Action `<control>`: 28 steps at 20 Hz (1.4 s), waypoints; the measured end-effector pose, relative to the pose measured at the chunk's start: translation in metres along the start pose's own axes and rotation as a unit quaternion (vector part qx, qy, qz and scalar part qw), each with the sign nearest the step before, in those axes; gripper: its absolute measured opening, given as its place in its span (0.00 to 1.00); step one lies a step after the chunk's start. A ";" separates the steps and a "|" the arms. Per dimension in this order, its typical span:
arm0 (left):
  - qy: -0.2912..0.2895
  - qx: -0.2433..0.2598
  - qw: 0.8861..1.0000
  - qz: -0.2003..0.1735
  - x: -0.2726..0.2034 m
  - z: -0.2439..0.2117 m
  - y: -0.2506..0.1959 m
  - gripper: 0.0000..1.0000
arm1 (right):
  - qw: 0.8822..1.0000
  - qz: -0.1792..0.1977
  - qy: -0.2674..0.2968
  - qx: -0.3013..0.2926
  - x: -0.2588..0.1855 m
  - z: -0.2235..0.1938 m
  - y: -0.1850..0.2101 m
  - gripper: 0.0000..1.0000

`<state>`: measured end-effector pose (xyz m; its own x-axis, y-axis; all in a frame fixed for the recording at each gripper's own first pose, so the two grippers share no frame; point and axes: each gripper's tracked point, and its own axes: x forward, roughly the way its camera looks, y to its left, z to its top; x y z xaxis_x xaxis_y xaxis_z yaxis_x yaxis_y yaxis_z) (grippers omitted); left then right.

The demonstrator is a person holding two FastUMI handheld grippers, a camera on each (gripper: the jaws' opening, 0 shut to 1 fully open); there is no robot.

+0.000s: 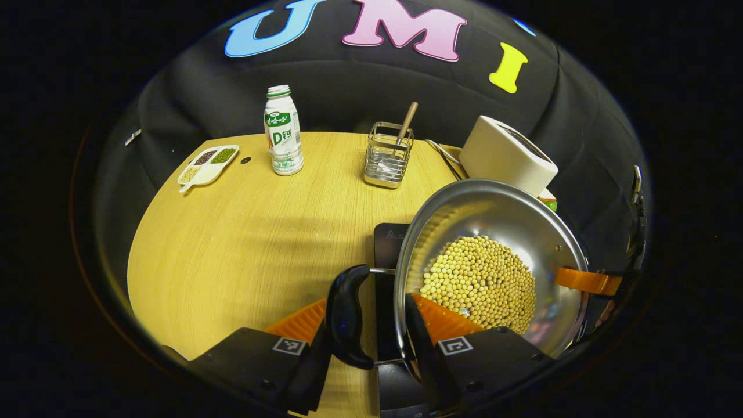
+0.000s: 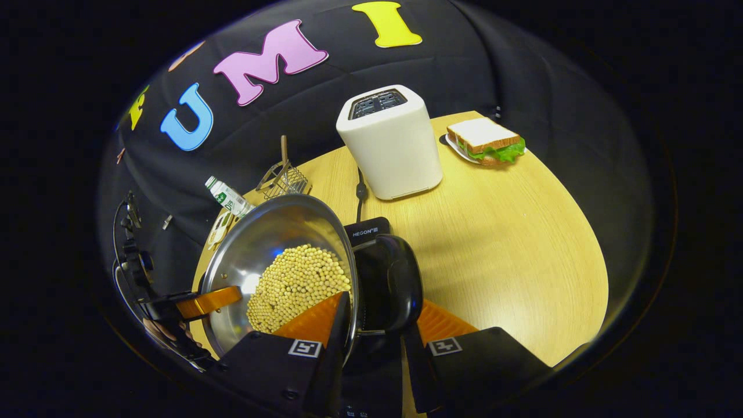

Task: First push the handle of the pot to place it horizontally, then grasp the pot with both hands and set it on the induction cooktop.

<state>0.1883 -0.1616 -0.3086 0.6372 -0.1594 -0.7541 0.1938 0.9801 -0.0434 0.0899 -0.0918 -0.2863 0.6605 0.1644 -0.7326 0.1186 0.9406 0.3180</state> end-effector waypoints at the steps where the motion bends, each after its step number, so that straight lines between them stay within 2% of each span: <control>1: 0.001 -0.006 1.000 0.001 0.000 -0.001 0.000 0.69 | 1.000 -0.001 0.004 0.001 0.000 -0.001 0.000 0.48; 2: 0.000 -0.013 1.000 0.001 0.000 -0.001 -0.001 0.69 | 1.000 0.000 0.003 0.001 -0.003 -0.001 0.000 0.56; 4: -0.004 -0.025 1.000 0.004 -0.003 0.000 0.001 0.68 | 1.000 -0.002 0.000 -0.010 -0.004 -0.001 0.001 0.58; 5: -0.008 -0.030 1.000 0.004 -0.005 0.001 0.002 0.71 | 1.000 -0.003 -0.003 -0.013 -0.006 0.000 0.001 0.58; 6: -0.011 -0.034 0.999 0.007 -0.008 0.001 0.002 0.74 | 1.000 -0.009 -0.006 -0.018 -0.008 0.000 -0.001 0.70; 7: -0.015 -0.036 0.999 0.011 -0.011 0.002 0.005 0.81 | 1.000 -0.012 -0.009 -0.023 -0.011 0.000 -0.001 0.78; 8: -0.020 -0.037 0.999 0.013 -0.017 0.003 0.006 0.84 | 0.999 -0.016 -0.015 -0.025 -0.014 0.001 -0.001 0.82; 9: -0.026 -0.040 0.999 0.012 -0.024 0.003 0.007 0.95 | 0.999 -0.018 -0.021 -0.025 -0.019 0.003 0.001 0.83; 10: -0.034 -0.043 0.998 0.010 -0.028 0.004 0.007 0.97 | 0.999 -0.019 -0.028 -0.027 -0.026 0.003 0.003 0.99; 15: -0.085 -0.043 0.995 -0.006 -0.075 0.008 0.013 0.95 | 0.995 -0.047 -0.073 -0.055 -0.070 0.006 0.013 0.99; 20: -0.162 -0.003 0.987 0.013 -0.146 0.027 0.042 0.95 | 0.986 -0.062 -0.140 -0.065 -0.133 0.025 0.037 0.99; 23: -0.217 0.023 0.976 0.013 -0.195 0.040 0.050 0.95 | 0.974 -0.068 -0.202 -0.078 -0.176 0.049 0.054 0.99; 28: -0.298 0.049 0.953 0.019 -0.281 0.044 0.055 0.95 | 0.943 -0.050 -0.318 -0.079 -0.255 0.079 0.100 0.99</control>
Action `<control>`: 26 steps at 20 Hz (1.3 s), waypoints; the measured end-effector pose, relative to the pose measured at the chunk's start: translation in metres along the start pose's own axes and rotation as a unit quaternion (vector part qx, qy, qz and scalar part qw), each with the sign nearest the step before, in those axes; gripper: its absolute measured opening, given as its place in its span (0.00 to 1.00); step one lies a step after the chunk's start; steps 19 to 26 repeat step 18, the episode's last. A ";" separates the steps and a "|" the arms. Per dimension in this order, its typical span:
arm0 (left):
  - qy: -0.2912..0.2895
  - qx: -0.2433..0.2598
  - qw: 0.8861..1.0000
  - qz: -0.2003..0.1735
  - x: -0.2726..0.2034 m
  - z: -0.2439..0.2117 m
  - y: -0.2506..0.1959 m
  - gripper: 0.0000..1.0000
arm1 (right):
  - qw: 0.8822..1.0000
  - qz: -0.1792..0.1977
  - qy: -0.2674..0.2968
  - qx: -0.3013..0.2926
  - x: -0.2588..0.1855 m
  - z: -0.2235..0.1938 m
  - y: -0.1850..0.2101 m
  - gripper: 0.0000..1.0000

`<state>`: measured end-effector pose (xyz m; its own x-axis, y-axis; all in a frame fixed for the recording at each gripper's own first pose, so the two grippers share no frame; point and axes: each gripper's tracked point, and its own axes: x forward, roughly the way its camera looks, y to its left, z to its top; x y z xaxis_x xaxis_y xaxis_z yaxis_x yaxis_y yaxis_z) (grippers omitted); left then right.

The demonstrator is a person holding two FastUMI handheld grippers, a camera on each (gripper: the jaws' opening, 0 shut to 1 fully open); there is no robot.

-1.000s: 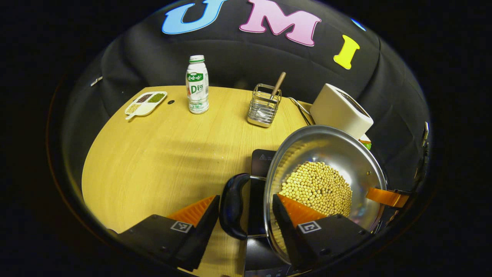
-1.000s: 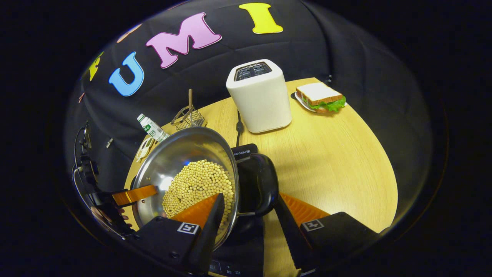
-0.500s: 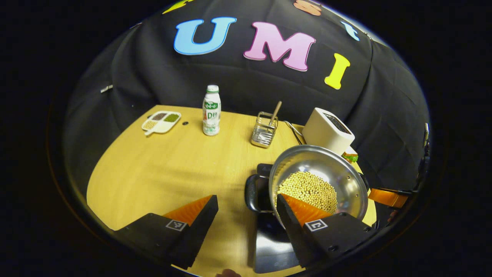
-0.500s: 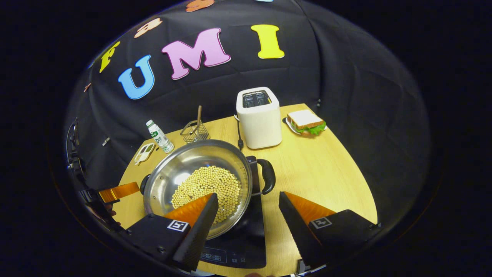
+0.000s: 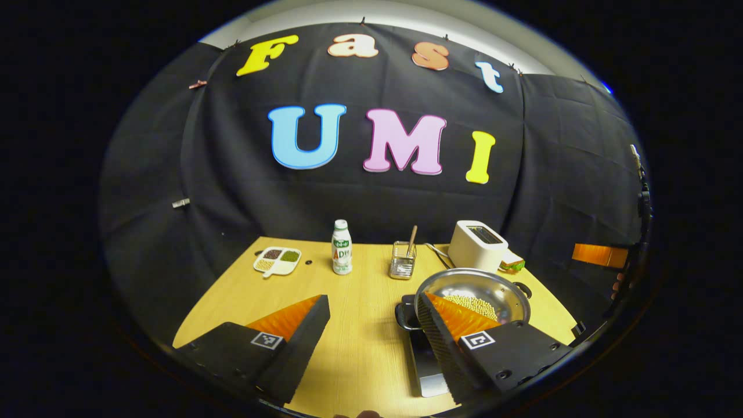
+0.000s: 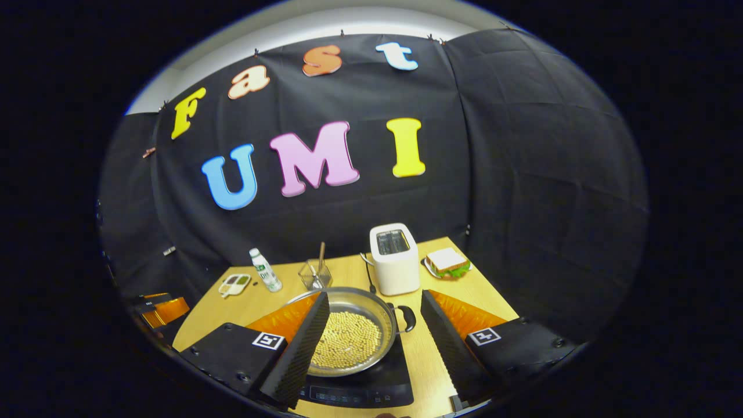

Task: First push the handle of the pot to place it horizontally, then grasp the pot with both hands and set it on the induction cooktop.

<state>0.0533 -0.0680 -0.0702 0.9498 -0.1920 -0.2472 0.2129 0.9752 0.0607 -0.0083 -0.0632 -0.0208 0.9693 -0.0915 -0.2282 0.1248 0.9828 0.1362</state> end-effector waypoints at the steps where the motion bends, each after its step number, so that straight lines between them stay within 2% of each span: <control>1: -0.015 0.003 1.000 -0.003 -0.013 0.007 -0.001 0.95 | 1.000 0.002 -0.024 -0.003 -0.010 0.012 0.006 0.98; 3: -0.042 0.017 0.999 -0.014 -0.035 0.014 -0.007 0.95 | 0.998 0.011 -0.065 -0.020 -0.034 0.027 0.020 0.98; 6: -0.073 0.010 0.997 -0.010 -0.067 0.019 -0.007 0.95 | 0.993 0.030 -0.106 -0.045 -0.076 0.036 0.040 0.98; 10: -0.123 0.026 0.992 0.023 -0.112 0.025 0.001 0.95 | 0.988 0.043 -0.123 -0.078 -0.116 0.023 0.055 0.98; 14: -0.137 0.008 0.990 0.028 -0.144 0.005 -0.004 0.95 | 0.990 0.034 -0.113 -0.075 -0.141 -0.003 0.047 0.98; 18: -0.144 -0.007 0.987 0.069 -0.165 -0.010 0.009 0.95 | 0.993 0.030 -0.098 -0.065 -0.153 -0.021 0.037 0.98; 26: -0.144 -0.007 0.987 0.069 -0.165 -0.010 0.009 0.95 | 0.993 0.030 -0.098 -0.065 -0.153 -0.021 0.037 0.98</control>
